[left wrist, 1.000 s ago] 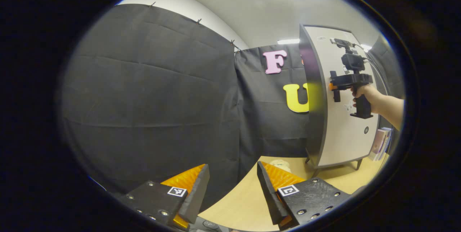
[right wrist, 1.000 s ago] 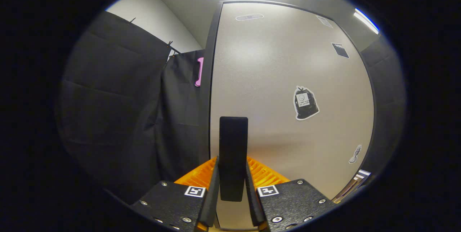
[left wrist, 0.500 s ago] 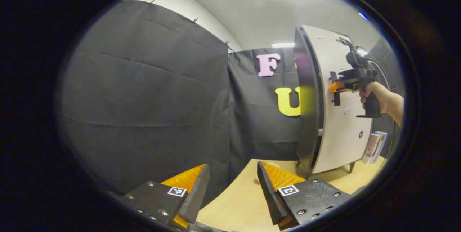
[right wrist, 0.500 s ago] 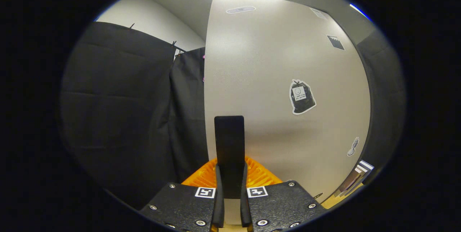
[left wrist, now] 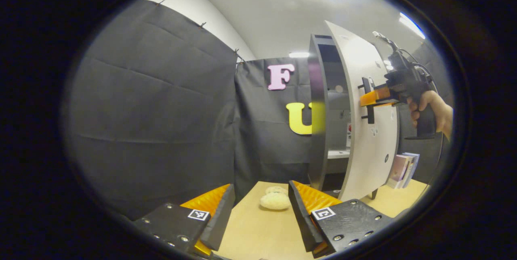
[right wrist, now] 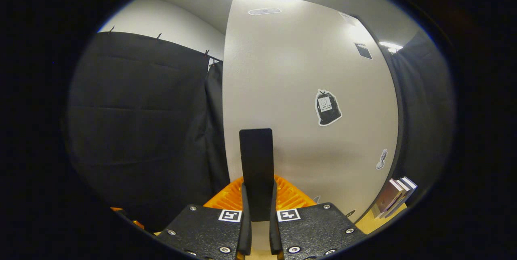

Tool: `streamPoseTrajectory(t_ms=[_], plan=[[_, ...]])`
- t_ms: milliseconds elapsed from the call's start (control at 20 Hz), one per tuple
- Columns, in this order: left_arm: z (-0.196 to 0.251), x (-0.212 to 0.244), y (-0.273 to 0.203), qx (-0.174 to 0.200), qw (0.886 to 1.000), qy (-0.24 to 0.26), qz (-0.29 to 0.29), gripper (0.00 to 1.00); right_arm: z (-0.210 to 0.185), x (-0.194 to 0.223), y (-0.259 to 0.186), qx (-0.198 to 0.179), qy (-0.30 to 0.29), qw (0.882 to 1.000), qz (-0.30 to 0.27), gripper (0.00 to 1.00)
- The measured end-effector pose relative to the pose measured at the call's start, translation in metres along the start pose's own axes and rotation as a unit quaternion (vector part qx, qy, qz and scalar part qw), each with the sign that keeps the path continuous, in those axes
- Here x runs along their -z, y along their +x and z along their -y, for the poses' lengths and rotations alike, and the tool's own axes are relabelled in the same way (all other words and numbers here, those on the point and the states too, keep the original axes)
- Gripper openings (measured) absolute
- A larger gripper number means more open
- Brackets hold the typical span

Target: Open the cabinet door with the right hand, grasp the bottle in the cabinet with the left hand and place it on the coaster, then close the cabinet door with the right hand.

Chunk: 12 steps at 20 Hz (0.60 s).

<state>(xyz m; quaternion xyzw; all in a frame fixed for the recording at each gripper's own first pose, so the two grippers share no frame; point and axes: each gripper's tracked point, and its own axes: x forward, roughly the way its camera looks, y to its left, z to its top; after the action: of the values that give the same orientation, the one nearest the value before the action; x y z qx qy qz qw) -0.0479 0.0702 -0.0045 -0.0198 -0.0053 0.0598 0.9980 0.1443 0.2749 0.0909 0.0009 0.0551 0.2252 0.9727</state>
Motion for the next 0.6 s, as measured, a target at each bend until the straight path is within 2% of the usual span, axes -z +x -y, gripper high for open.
streamPoseTrajectory(t_ms=[100,250,400,450,500,600], plan=[[0.015,-0.004,-0.007,0.004,1.000,0.007,0.004,0.80,0.002,0.000,-0.004,-0.008,-0.005,1.000,0.002,0.17],[0.043,-0.009,-0.018,0.019,1.000,0.010,0.004,0.72,0.006,0.002,-0.009,-0.022,0.011,1.000,-0.002,0.17],[0.072,-0.012,-0.027,0.034,0.999,0.016,0.005,0.80,0.011,0.001,-0.015,-0.029,0.006,1.000,0.002,0.16],[0.082,-0.013,-0.030,0.039,0.999,0.016,0.006,0.72,0.013,0.002,-0.017,-0.030,0.010,0.999,0.002,0.18],[0.094,-0.013,-0.031,0.044,0.999,0.018,0.005,0.76,0.015,0.001,-0.020,-0.031,0.014,0.999,0.001,0.18],[0.113,-0.013,-0.034,0.053,0.998,0.021,0.006,0.76,0.020,0.000,-0.027,-0.028,0.014,0.999,0.004,0.18]])
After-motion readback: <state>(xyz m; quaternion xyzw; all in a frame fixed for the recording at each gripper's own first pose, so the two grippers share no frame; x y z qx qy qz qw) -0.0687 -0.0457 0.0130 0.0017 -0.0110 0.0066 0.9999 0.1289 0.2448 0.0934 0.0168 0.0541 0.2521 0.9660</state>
